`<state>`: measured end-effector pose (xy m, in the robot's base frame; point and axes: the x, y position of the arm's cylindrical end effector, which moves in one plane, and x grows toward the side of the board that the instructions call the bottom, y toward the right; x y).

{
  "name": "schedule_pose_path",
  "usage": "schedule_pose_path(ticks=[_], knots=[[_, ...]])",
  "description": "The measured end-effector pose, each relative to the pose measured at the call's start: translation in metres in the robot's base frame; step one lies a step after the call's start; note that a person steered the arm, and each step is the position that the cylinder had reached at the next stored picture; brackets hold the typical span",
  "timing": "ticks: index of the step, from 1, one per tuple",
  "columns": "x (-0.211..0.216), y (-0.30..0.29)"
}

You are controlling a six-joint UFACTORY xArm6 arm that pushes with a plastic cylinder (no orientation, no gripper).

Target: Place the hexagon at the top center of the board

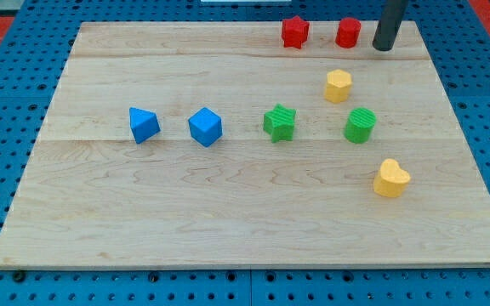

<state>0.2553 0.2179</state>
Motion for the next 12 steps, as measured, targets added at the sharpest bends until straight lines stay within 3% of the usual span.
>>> schedule_pose_path(ticks=[5, 6, 7, 9, 11, 12], knots=[[0.008, 0.016], [0.028, 0.020], [0.096, -0.003], [0.075, -0.131], [0.123, -0.210], [0.071, -0.237]])
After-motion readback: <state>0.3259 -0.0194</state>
